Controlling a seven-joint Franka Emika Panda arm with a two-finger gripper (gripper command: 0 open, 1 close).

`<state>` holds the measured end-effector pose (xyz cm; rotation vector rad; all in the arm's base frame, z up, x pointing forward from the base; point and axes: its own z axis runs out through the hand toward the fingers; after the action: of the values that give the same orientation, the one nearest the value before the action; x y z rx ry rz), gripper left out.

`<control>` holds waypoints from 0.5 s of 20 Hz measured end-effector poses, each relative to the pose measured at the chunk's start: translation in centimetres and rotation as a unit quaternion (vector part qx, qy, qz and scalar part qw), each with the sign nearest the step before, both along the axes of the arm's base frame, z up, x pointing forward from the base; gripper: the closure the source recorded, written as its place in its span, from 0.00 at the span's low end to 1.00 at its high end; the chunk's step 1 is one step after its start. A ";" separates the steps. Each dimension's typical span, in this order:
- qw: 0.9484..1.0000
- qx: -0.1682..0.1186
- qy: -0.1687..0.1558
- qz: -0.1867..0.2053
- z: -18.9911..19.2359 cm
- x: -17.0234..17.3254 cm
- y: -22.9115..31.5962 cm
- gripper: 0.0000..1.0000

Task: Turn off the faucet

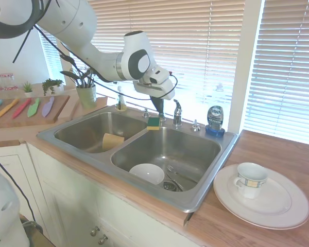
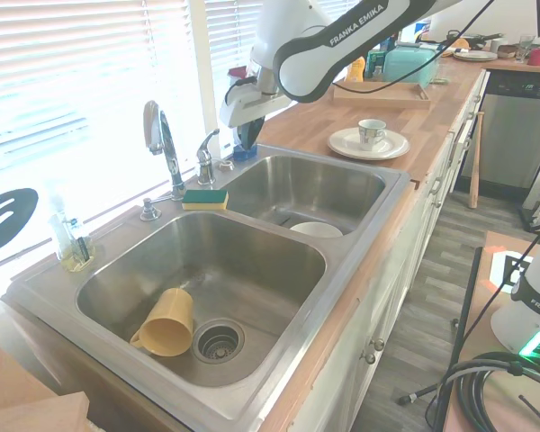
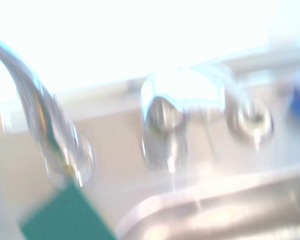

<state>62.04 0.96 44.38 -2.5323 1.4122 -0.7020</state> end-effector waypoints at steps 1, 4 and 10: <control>1.000 0.001 -0.009 -0.006 0.6 0.5 0.0 1.00; 1.000 0.001 -0.026 -0.012 2.1 1.9 0.1 1.00; 0.999 -0.003 -0.033 -0.019 3.4 6.4 0.3 1.00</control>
<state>68.44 1.21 47.82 -2.4685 1.4412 -0.7910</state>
